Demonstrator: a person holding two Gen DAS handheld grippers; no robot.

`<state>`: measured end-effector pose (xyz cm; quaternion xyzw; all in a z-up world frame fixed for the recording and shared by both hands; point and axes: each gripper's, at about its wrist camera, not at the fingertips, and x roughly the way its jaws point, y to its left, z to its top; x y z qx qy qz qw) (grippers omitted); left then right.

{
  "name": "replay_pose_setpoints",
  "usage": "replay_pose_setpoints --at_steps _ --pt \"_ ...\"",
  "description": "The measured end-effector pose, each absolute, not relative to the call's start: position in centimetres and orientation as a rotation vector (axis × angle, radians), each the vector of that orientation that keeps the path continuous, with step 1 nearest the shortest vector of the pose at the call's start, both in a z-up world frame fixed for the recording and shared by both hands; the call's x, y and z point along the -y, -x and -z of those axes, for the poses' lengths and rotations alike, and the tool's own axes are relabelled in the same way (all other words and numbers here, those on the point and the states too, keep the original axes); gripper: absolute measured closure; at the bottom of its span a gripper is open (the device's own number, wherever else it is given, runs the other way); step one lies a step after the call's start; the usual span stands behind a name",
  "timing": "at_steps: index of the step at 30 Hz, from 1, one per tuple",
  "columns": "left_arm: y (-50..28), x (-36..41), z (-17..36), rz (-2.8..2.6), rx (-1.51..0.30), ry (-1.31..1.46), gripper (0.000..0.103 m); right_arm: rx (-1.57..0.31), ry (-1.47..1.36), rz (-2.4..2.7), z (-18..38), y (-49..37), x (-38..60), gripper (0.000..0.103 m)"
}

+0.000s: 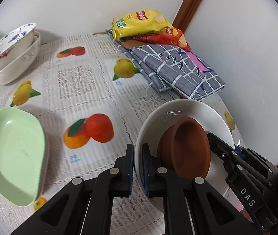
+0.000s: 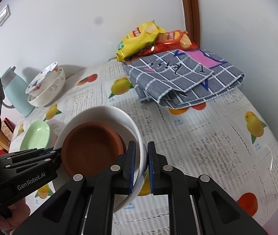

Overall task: Organize plates and bowls
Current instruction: 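Lift and carry the white bowl with both grippers toward the light-green plate stack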

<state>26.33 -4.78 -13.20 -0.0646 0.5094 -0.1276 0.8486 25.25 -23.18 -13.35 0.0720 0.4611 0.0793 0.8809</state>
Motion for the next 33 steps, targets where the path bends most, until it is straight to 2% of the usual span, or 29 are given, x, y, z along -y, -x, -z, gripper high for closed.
replay_pose_setpoints --at_steps 33 --pt "-26.1 -0.3 8.9 0.218 -1.014 0.125 0.095 -0.907 -0.157 -0.220 9.7 -25.9 18.1 0.091"
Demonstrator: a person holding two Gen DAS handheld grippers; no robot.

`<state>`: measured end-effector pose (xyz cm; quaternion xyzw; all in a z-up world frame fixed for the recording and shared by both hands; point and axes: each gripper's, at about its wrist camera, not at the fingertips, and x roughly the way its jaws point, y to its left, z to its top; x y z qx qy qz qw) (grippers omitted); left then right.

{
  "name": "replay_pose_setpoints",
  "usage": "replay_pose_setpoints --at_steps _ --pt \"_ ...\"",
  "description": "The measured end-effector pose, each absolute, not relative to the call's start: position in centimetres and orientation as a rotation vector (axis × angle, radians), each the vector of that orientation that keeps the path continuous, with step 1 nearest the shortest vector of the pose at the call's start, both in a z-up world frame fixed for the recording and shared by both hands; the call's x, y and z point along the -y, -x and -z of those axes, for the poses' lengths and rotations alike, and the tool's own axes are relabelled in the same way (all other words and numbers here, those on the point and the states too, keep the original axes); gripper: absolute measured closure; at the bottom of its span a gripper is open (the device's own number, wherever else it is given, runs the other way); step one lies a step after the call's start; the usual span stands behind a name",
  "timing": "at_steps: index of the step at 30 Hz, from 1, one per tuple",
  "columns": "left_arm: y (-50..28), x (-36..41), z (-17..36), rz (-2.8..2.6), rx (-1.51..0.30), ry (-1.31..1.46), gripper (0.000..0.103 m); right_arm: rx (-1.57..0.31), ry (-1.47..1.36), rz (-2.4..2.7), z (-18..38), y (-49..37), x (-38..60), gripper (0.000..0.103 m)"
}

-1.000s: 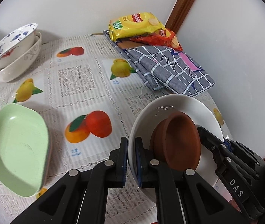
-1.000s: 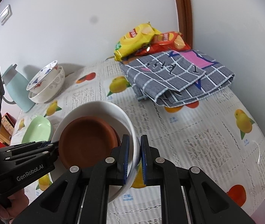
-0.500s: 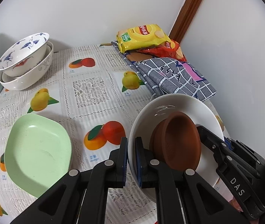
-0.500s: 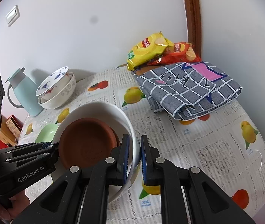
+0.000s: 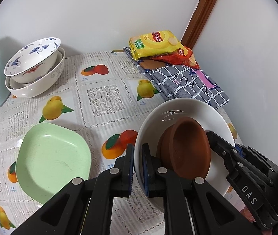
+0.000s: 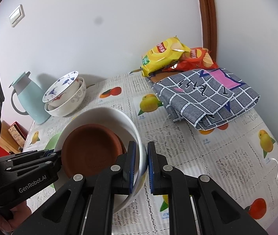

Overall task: Organize plates and bowls
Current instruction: 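Lift and carry the white bowl with both grippers toward the light-green plate stack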

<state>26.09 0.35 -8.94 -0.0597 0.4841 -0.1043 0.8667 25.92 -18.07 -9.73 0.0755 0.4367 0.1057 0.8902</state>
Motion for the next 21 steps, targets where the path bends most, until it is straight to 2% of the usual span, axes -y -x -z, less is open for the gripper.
replay_pose_setpoints --at_steps 21 --pt "-25.1 -4.0 8.2 0.182 -0.997 0.151 0.095 -0.899 -0.133 -0.257 8.9 -25.4 14.3 0.091"
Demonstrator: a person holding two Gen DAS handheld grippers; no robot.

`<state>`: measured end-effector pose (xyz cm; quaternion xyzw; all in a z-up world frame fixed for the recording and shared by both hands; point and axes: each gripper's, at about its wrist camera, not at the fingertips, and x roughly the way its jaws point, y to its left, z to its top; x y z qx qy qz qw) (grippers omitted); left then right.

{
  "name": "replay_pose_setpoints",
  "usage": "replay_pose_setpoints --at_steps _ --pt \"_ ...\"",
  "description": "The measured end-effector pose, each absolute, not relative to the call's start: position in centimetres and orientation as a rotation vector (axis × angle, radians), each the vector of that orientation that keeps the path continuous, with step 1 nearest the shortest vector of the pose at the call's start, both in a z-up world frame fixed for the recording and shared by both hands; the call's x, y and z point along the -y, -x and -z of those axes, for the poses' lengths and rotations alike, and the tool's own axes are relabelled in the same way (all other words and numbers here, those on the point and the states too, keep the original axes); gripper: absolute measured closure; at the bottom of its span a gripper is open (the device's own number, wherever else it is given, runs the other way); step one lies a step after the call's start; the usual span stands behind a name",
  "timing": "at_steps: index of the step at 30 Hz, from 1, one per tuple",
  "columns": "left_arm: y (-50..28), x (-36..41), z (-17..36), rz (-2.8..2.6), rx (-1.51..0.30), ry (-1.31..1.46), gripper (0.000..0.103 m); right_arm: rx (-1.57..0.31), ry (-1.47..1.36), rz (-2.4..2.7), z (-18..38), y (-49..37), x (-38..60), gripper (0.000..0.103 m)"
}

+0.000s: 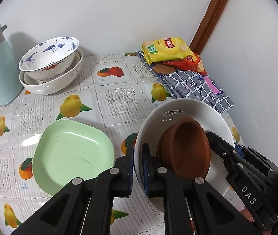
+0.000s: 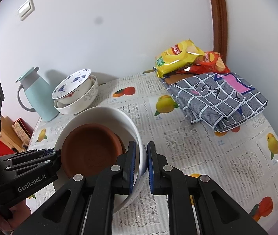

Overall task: Organize plates and bowls
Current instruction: 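Lift and carry the white bowl with both grippers toward the light-green plate stack, then lower the white bowl onto the light-green plate with both grippers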

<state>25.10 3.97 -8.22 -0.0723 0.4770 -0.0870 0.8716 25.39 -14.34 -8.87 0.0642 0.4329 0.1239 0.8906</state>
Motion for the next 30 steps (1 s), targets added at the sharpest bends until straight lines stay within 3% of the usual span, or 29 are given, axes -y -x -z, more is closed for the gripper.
replay_pose_setpoints --at_steps 30 --pt "-24.6 -9.8 8.6 0.137 -0.991 0.207 0.095 -0.915 -0.098 -0.305 9.3 -25.6 8.8 0.091"
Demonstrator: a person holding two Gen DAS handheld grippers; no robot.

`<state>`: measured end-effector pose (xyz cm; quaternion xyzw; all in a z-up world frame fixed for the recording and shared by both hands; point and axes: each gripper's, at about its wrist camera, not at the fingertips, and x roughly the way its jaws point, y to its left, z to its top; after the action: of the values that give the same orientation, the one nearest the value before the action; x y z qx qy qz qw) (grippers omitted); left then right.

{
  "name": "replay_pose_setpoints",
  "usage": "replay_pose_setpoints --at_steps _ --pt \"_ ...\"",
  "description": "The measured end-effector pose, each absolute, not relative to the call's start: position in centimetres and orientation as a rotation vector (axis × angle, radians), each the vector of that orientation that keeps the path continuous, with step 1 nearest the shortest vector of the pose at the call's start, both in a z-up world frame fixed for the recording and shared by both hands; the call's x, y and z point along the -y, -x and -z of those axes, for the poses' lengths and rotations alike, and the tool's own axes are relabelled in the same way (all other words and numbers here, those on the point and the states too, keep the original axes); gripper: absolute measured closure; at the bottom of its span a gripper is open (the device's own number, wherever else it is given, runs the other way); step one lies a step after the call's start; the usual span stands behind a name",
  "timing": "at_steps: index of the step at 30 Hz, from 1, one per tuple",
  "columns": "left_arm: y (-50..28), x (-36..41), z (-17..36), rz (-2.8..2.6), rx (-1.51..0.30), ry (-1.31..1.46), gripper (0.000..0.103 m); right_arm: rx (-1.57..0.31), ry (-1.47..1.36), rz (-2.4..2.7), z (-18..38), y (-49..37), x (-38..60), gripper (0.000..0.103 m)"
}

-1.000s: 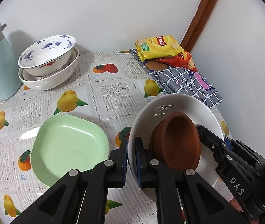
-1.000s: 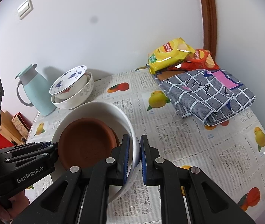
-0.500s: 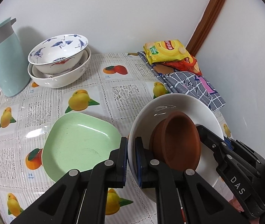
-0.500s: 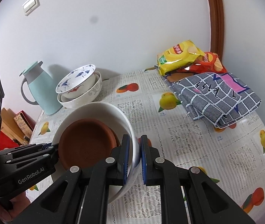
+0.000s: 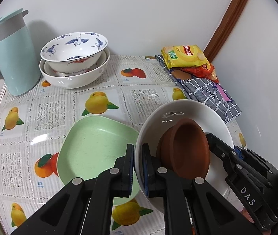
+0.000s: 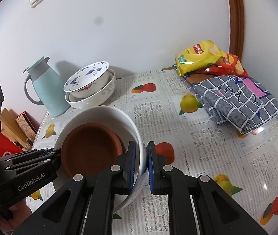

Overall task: Organize plates and bowls
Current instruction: 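Lower the white bowl onto the light-green plate with both grippers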

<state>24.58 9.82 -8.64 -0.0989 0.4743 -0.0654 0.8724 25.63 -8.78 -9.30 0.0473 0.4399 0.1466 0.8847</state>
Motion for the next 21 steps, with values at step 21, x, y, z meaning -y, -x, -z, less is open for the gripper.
replay_pose_setpoints --at_steps 21 --pt "-24.9 -12.7 8.8 0.101 -0.985 0.229 0.095 -0.923 -0.093 -0.342 9.7 -26.3 5.9 0.091"
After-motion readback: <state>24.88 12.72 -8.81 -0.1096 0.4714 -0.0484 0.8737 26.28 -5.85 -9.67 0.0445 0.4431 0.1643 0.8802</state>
